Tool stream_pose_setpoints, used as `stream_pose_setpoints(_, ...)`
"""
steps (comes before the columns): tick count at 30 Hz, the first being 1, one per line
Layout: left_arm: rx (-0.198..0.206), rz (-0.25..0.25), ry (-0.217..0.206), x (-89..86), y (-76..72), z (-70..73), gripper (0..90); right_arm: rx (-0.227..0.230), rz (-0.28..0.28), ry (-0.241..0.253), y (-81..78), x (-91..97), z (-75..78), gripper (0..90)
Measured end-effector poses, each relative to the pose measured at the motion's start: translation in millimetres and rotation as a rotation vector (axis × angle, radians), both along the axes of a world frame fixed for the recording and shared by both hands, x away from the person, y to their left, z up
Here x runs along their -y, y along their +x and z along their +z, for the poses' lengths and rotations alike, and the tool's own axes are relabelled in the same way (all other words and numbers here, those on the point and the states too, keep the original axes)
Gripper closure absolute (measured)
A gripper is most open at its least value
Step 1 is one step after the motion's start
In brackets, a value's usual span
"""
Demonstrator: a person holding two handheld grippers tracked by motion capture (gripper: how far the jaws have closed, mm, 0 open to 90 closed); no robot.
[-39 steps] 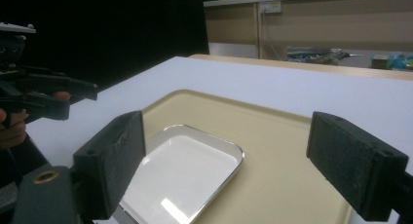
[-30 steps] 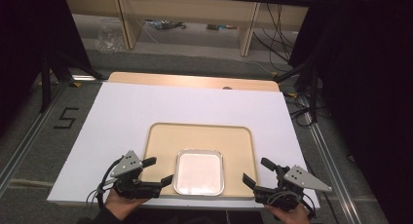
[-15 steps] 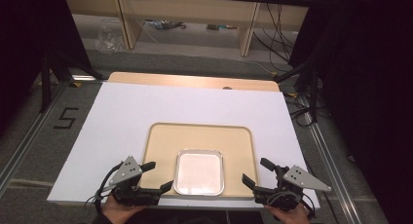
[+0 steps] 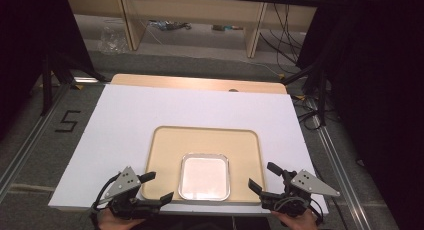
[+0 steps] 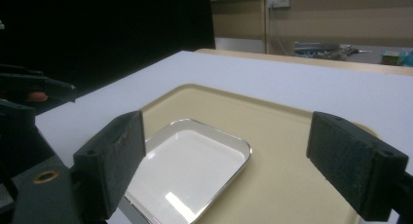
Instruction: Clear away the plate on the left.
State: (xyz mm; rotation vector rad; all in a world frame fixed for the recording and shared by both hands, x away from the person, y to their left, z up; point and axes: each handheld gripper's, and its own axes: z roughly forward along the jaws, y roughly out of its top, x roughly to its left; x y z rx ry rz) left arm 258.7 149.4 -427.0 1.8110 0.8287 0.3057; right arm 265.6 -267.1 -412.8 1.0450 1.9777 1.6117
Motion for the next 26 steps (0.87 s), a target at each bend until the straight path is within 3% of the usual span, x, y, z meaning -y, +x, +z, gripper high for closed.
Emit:
stream_pose_setpoints(2,-0.009,0.014,-0.017,-0.2,-2.7,0.5,15.7,-0.003,-0.002,-0.002,-0.3,-0.3,-0.1,15.2)
stream_pose_setpoints(3,0.009,-0.005,-0.006,-1.6,-1.7,0.8,15.7,-0.002,-0.002,0.001,-0.3,-0.5,0.0,15.2)
stream_pose_setpoints(4,-0.005,0.016,-0.003,-1.4,-3.7,1.3,15.7,-0.002,-0.002,0.001,-0.3,-0.5,0.0,15.2)
stream_pose_setpoints(9,-0.01,0.02,-0.005,-1.0,-3.2,0.8,15.7,-0.002,0.002,0.001,-0.1,-0.2,0.0,15.2)
stream_pose_setpoints(10,0.006,0.009,0.011,-2.0,-1.8,1.1,15.7,-0.034,0.007,0.025,-1.3,-2.0,-0.1,15.2)
stream_pose_setpoints(11,0.006,0.009,0.011,-2.0,-1.8,1.1,15.8,-0.037,0.006,0.025,-1.5,-2.2,-0.2,15.2)
stream_pose_setpoints(12,0.013,0.002,0.003,-2.3,-0.5,0.6,15.8,-0.002,-0.002,0.0,-0.3,-0.3,-0.1,15.2)
stream_pose_setpoints(14,0.007,0.01,0.009,-2.5,-1.1,1.0,15.8,-0.001,-0.001,0.001,-0.3,-0.3,0.0,15.2)
stream_pose_setpoints(16,-0.001,0.016,-0.018,-1.4,-1.4,0.2,15.8,-0.004,0.002,0.0,-0.1,-0.4,-0.1,15.2)
stream_pose_setpoints(18,-0.008,0.024,-0.007,-1.7,-2.2,0.7,15.7,0.004,-0.002,0.007,0.0,-1.0,-0.4,15.2)
stream_pose_setpoints(19,0.004,0.009,0.001,-2.6,-0.9,1.1,15.8,0.006,-0.001,0.006,0.1,-0.7,-0.2,15.2)
stream_pose_setpoints(21,-0.003,-0.007,-0.029,-2.2,0.3,0.8,15.9,-0.005,0.0,-0.001,-0.3,-0.6,-0.1,15.2)
stream_pose_setpoints(23,-0.014,0.018,-0.023,-2.6,-1.8,1.4,16.3,-0.003,-0.001,-0.001,-0.3,-0.4,0.0,15.2)
stream_pose_setpoints(26,0.003,-0.004,-0.022,-2.8,0.8,0.9,16.3,0.0,0.003,0.002,0.1,0.0,0.0,15.2)
